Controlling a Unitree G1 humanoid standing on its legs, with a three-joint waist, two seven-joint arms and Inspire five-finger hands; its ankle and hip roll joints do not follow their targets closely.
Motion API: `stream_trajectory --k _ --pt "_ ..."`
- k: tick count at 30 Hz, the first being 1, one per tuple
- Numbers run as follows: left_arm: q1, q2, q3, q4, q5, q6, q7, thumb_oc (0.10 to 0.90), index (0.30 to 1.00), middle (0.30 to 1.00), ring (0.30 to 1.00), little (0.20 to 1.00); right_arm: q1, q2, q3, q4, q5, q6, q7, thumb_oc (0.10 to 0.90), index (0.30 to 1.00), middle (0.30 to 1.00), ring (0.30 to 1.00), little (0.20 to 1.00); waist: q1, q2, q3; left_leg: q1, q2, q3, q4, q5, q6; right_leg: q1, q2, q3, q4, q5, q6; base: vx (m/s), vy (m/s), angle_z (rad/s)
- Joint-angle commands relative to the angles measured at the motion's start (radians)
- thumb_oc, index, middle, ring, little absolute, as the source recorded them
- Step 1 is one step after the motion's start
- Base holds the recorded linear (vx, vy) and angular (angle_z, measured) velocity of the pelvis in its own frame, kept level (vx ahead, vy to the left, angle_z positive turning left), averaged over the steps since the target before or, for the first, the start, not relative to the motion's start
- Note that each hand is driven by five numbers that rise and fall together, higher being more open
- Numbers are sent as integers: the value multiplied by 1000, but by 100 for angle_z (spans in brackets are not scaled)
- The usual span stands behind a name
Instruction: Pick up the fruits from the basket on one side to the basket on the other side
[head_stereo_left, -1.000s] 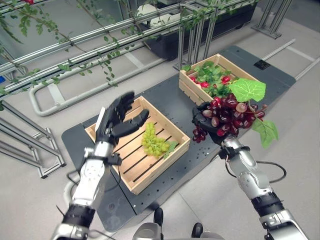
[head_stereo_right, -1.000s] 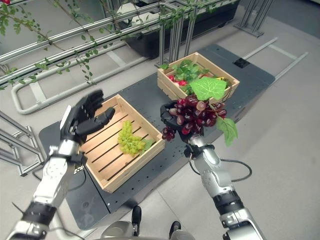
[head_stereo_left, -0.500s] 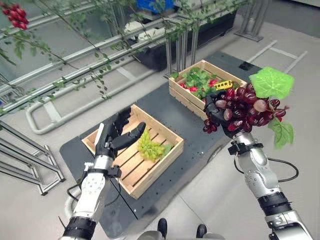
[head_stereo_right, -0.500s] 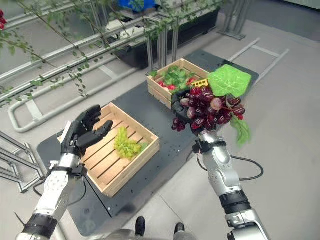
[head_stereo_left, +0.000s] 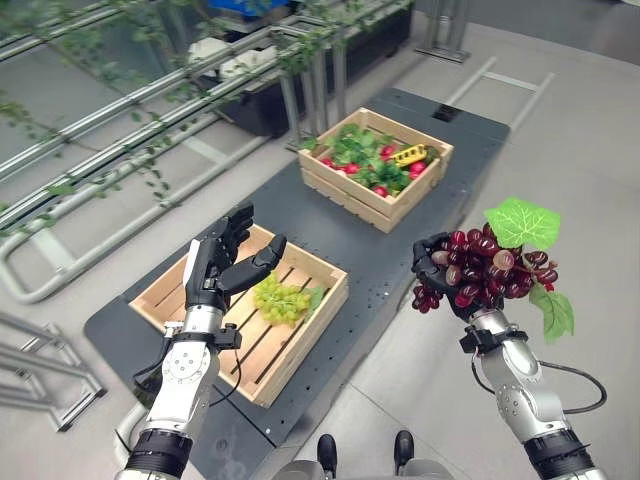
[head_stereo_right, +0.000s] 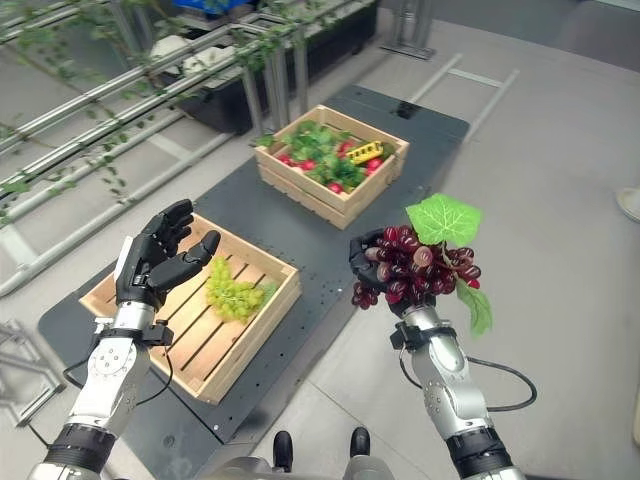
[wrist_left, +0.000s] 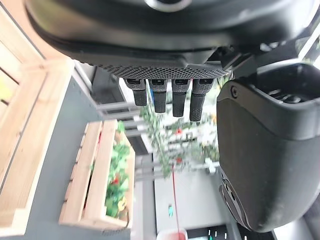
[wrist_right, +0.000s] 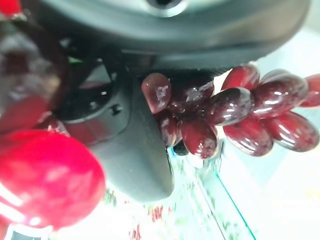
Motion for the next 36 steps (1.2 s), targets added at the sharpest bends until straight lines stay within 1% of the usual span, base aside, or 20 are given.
stream_trajectory --k 1,3,4,6,7,9,13,15,16,18,21,23,24,25,27,28,30,32,35,36 --pt "-69 64 63 -66 -29 -106 -1 800 900 900 900 900 -86 9 -71 -90 24 -171 67 400 300 300 300 300 2 14 -73 44 -46 -72 1 -125 11 -13 -28 -89 377 -145 -21 -74 -130 -71" --pt "-78 50 57 -67 -23 -110 -2 800 900 900 900 900 -74 17 -67 -83 7 -196 58 400 300 300 300 300 5 -3 -86 27 -39 -59 12 -111 -5 67 -7 -82 231 -189 -33 -63 -245 -46" --pt "-87 36 39 -56 -32 -108 2 800 900 900 900 900 -59 16 -65 -66 -20 -215 38 400 300 300 300 300 2 -24 -96 -8 -31 -51 54 -116 -21 111 13 -46 97 -178 -44 -60 -272 -34" --pt "-92 19 22 -61 -35 -99 31 800 900 900 900 900 -79 5 -55 -49 -5 -217 19 400 300 300 300 300 0 -30 -91 -8 -16 -39 60 -106 -39 140 24 -34 48 -175 -48 -53 -202 -32" --pt "-100 10 10 -58 -50 -104 18 800 900 900 900 900 -79 6 -56 -59 -33 -226 13 400 300 300 300 300 -15 -41 -95 -31 -12 -36 83 -117 -42 160 41 23 -14 -170 -68 -36 -155 -26" --pt "-96 -18 0 -66 -21 -90 24 800 900 900 900 900 -75 -2 -67 -73 -69 -213 -10 400 300 300 300 300 -20 -46 -103 -32 -5 -20 80 -117 -47 175 47 -1 -47 -165 -78 -30 -139 -25" --pt "-82 -53 -8 -75 -17 -81 9 800 900 900 900 900 -28 -7 -111 -89 -47 -179 8 400 300 300 300 300 -51 -47 -126 -17 -1 -20 59 -113 -49 158 65 38 -58 -162 -87 -24 -99 -20" --pt "-71 -68 -3 -77 -11 -89 -3 800 900 900 900 900 -7 9 -123 -86 -61 -175 16 400 300 300 300 300 -65 -52 -133 -19 0 -8 97 -129 -52 149 71 59 -58 -158 -94 -10 -76 -15" --pt "-64 -73 -1 -78 -9 -93 -3 800 900 900 900 900 5 15 -127 -83 -64 -169 25 400 300 300 300 300 -70 -57 -131 -33 2 -6 153 -150 -56 149 71 70 -58 -154 -97 -25 -61 -34" --pt "-48 -78 6 -74 -13 -101 11 800 900 900 900 900 19 19 -122 -69 -67 -152 40 400 300 300 300 300 -69 -66 -121 -75 -2 -39 269 -163 -61 147 69 98 -58 -141 -104 -20 -42 -49" --pt "-11 -81 31 -86 -11 -110 40 800 900 900 900 900 17 19 -97 -49 -48 -108 87 400 300 300 300 300 -44 -66 -99 -99 -55 -189 339 -168 -45 149 76 177 -58 -114 -103 5 47 -86" --pt "20 -76 54 -103 -11 -122 34 800 900 900 900 900 12 24 -78 -38 -50 -94 104 400 300 300 300 300 -24 -59 -87 -80 -82 -288 304 -175 -28 149 88 235 -49 -111 -104 28 92 -138" --pt "31 -73 63 -113 -12 -128 40 800 900 900 900 900 4 26 -61 -32 -57 -91 101 400 300 300 300 300 -12 -51 -85 -59 -100 -369 204 -148 -21 142 100 263 -44 -111 -103 -2 123 -138" --pt "31 -69 64 -112 -11 -136 47 800 900 900 900 900 -4 28 -46 -19 -57 -97 101 400 300 300 300 300 -7 -43 -82 -54 -104 -395 158 -133 -21 138 108 271 -39 -114 -103 -24 129 -125" --pt "16 -66 58 -98 -9 -138 56 800 900 900 900 900 -19 30 -24 8 -58 -110 79 400 300 300 300 300 -9 -38 -77 -39 -102 -381 130 -124 -17 136 111 285 -38 -119 -100 -24 152 -109" --pt "-21 -59 38 -71 -17 -142 66 800 900 900 900 900 -17 38 -16 12 -44 -106 52 400 300 300 300 300 -25 -33 -85 -7 -89 -348 71 -112 -9 135 102 268 -42 -119 -88 1 170 -89" --pt "-39 -51 30 -62 -10 -134 78 800 900 900 900 900 -7 38 -14 21 -46 -114 53 400 300 300 300 300 -33 -28 -90 7 -90 -359 37 -99 -8 136 102 261 -39 -122 -86 32 152 -79" --pt "-50 -48 25 -44 -19 -110 85 800 900 900 900 900 0 41 -17 34 -40 -110 52 400 300 300 300 300 -43 -25 -94 16 -88 -345 27 -100 -6 135 101 260 -33 -126 -83 50 132 -29" --pt "-50 -51 3 -15 -47 -13 51 800 900 900 900 900 30 58 -14 32 -46 -78 51 400 300 300 300 300 -63 -17 -103 34 -84 -315 17 -110 3 128 98 257 -9 -141 -75 55 141 -15" --pt "-47 -50 -3 -15 -47 -10 45 800 900 900 900 900 37 62 -13 31 -45 -77 48 400 300 300 300 300 -66 -16 -102 36 -84 -308 16 -112 5 127 97 256 -6 -142 -74 35 131 5"
